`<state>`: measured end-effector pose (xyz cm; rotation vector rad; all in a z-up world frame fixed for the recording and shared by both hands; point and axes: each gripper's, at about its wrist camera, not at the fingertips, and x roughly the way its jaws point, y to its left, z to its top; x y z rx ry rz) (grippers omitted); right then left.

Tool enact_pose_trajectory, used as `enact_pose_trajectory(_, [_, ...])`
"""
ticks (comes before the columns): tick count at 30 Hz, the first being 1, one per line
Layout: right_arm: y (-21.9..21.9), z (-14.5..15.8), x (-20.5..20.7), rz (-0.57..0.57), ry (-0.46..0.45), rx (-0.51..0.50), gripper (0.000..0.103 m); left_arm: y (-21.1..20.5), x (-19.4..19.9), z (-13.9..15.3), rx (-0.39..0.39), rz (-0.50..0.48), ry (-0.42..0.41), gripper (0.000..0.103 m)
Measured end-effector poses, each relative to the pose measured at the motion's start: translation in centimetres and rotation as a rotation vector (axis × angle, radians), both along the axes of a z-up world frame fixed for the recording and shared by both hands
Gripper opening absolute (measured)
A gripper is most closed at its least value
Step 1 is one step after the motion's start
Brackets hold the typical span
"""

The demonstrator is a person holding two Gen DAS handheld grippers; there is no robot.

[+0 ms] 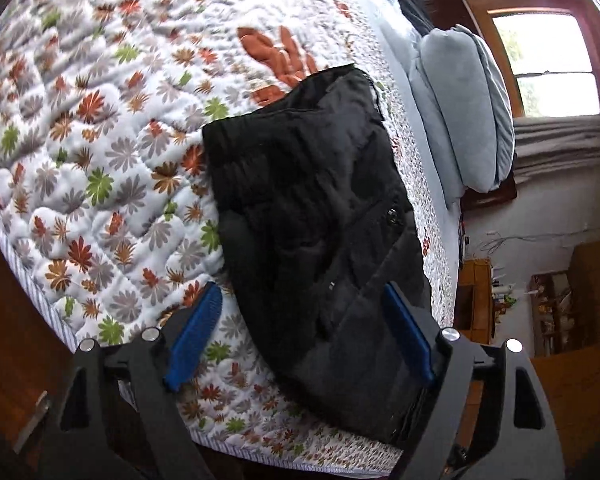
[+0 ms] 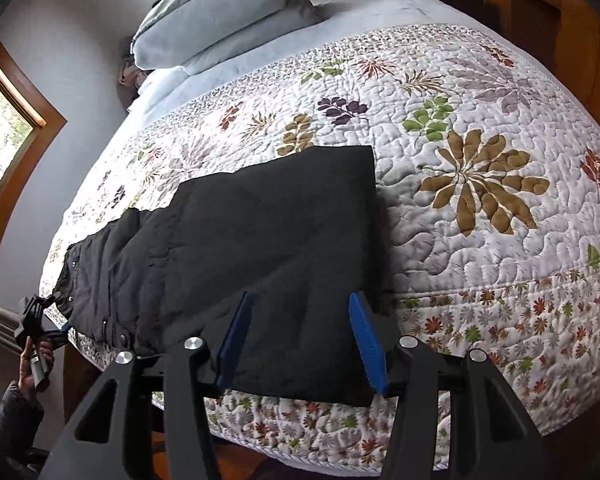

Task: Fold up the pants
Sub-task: 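Grasp the folded pants edge with the left tool and lift it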

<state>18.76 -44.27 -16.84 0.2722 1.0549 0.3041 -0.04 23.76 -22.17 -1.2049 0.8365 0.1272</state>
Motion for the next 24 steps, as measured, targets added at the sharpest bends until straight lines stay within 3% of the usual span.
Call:
enact_pose_trajectory(9, [0.6,-0.5,0.1,0.013,0.012,0.009,0.052,0.1,1.4,-0.1,-0.011,-0.001,-0.030,0.084])
enact_pose_trajectory(12, [0.6,-0.8,0.0,0.012,0.017,0.014,0.052,-0.1,2.0,0.2,-0.024,-0.027,-0.065,0.073])
enact_pose_trajectory(18, [0.4,-1.3,-0.2,0.005,0.026,0.023,0.052,-0.3,3.5,-0.3,-0.023,-0.038,-0.062,0.071])
enact_pose_trajectory(21, [0.4,-1.4,-0.3,0.010,0.028,0.018,0.052,-0.2,3.6,-0.4,-0.037,-0.034,-0.076,0.058])
enact_pose_trajectory(23, [0.3,-1.5,-0.4,0.004,0.030,0.022,0.052,-0.3,3.7,-0.2,-0.022,-0.041,-0.089,0.031])
enact_pose_trajectory(24, [0.3,-1.5,-0.4,0.002,0.030,0.025,0.052,-0.3,3.3,-0.3,-0.015,-0.045,-0.093,0.027])
